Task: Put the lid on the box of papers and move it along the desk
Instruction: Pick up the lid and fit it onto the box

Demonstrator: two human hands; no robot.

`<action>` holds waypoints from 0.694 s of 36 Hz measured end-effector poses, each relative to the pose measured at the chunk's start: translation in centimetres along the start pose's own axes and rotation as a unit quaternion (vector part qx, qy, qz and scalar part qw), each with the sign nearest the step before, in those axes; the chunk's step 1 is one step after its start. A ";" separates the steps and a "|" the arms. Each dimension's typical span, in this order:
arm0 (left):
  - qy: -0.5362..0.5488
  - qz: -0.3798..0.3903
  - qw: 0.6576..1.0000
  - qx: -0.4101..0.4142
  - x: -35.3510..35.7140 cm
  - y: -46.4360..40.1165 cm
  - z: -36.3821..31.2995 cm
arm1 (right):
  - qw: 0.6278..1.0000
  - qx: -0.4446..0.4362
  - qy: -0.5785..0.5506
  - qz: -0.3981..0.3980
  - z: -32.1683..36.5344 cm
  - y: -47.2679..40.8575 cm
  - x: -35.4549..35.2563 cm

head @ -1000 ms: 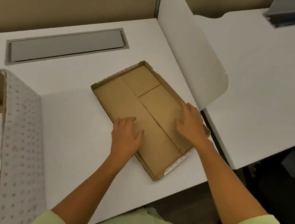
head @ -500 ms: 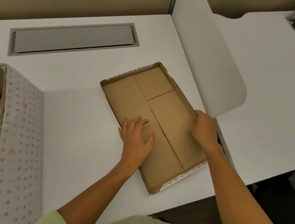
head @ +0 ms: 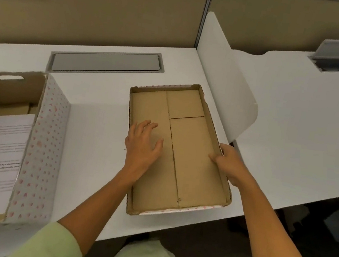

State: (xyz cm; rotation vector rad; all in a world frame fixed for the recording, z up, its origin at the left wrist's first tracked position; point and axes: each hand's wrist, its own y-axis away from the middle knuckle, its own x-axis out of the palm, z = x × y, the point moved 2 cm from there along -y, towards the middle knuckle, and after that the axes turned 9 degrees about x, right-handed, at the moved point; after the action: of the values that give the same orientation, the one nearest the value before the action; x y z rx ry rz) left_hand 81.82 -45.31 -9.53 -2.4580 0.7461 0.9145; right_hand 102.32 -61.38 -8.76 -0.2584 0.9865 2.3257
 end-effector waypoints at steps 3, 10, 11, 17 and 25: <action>0.011 -0.010 1.000 0.005 -1.3 0.5 -0.6 | 0.998 -0.015 -0.058 0.016 0.5 2.7 -0.5; 0.057 -0.054 0.997 -0.018 -3.5 3.3 -4.2 | 0.990 -0.097 -0.099 -0.033 1.2 8.4 -0.9; 0.072 -0.057 0.996 -0.010 -3.6 3.8 -5.0 | 0.988 -0.110 -0.101 -0.046 1.2 9.1 -0.9; 0.128 -0.054 0.989 0.045 -4.8 7.3 -10.8 | 0.972 -0.174 -0.139 -0.072 1.5 13.5 0.4; 0.175 -0.058 0.981 0.066 -7.6 10.8 -17.1 | 0.946 -0.274 -0.138 -0.106 2.1 19.8 4.3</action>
State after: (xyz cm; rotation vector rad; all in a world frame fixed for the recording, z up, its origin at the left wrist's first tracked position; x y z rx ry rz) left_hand 78.39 -60.33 5.68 -2.5402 0.7381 0.3787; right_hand 87.29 -68.84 2.79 -0.2313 0.1523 2.3070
